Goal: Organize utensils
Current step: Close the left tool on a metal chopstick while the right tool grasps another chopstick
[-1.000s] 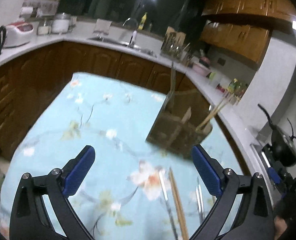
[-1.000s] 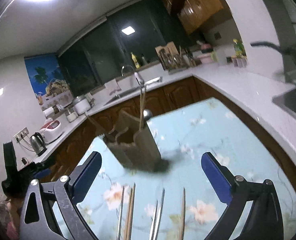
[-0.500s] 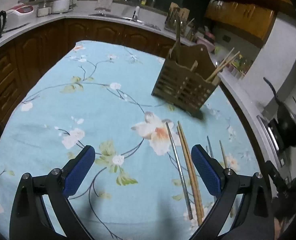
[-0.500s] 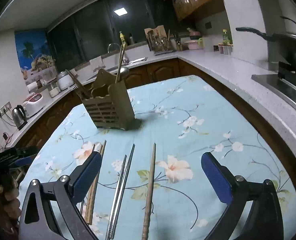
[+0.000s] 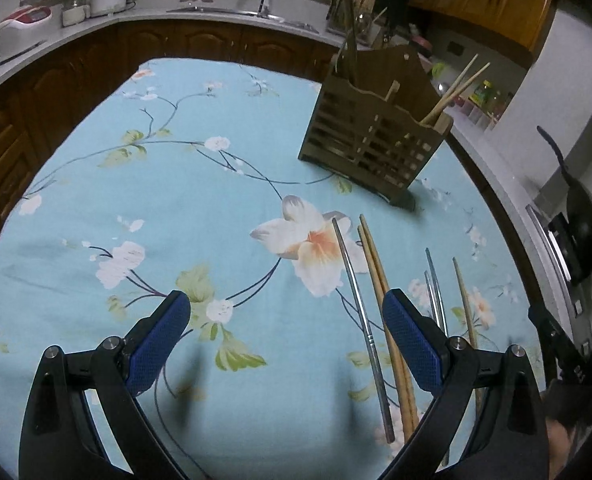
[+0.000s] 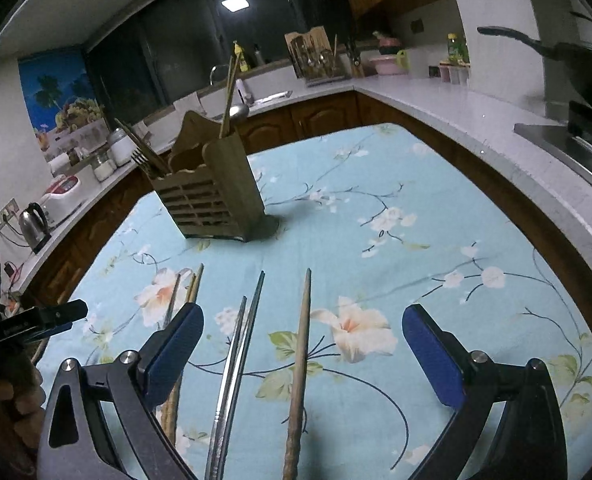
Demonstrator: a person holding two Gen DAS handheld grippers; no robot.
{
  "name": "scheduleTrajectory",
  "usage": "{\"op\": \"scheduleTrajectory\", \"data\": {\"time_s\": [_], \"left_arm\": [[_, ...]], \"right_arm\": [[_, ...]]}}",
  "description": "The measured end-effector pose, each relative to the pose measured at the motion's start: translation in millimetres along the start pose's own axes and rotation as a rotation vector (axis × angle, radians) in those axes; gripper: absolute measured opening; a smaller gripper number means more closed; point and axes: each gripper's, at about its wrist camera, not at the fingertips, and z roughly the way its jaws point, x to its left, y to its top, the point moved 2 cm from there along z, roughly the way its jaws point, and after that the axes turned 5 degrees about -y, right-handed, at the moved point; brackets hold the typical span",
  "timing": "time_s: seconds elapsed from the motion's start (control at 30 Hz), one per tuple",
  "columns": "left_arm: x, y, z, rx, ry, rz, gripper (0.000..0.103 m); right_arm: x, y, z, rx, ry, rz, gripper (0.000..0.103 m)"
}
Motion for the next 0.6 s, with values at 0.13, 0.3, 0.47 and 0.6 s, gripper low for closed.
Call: {"op": "scheduleTrajectory", "data": {"time_s": [0.13,0.3,0.47,0.6], "left_arm": [[-5.1,1.5,11.2,0.015,0.000,0.018,0.097],[-12.8,8.0,31.1,0.059,-0.021,0.036,0.082],[-21.4,19.8,51.7,0.093,-0.042,0.049,0.065],[-27.7,30.9,66.5,0.115,-0.050,0.067,0.055]], "right_arm": [[2.8,0.9,11.1,0.026,0.003,-0.005,0.100],[7.7,4.4,31.4,0.089,0.002,-0.016,0.080],[13.5,9.5,50.4,0.140,0.029,-0.013,0.057],[27.1,14.4,64.6,0.169,0.063,-0.035,0.045]]}}
